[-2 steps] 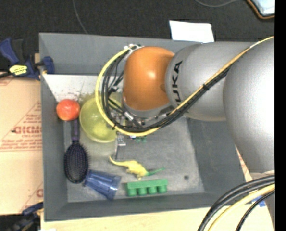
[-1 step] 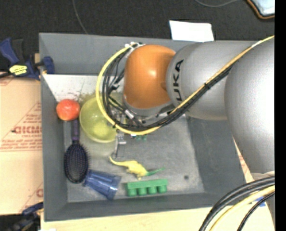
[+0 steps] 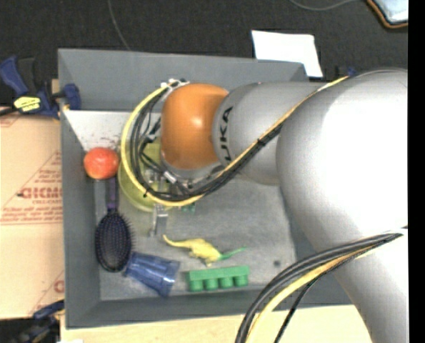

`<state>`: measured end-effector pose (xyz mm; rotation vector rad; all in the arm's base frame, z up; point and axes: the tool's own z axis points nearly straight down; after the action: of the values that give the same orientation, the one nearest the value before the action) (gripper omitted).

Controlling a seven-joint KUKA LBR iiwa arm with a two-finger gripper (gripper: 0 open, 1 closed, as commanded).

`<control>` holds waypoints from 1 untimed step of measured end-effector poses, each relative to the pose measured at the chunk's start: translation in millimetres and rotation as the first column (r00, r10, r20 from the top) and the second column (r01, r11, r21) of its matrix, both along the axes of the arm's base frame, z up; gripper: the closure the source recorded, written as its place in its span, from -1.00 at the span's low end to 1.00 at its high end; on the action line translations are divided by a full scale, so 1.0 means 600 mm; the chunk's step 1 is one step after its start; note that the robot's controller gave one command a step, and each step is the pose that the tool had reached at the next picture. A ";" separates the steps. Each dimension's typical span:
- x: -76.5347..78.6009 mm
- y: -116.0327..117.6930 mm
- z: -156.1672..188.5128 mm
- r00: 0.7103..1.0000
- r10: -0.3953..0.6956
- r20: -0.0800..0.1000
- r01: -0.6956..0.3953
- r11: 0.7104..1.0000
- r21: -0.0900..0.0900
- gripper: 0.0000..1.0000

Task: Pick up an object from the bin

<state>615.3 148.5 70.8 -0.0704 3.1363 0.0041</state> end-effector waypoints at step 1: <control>-0.020 0.017 0.057 0.997 -0.072 0.008 0.072 0.997 0.003 -1.00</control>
Offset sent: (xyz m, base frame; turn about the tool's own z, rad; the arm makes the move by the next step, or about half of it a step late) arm 0.0136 -0.0007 0.0292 0.3048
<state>603.2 158.8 105.2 0.0423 3.1281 0.0081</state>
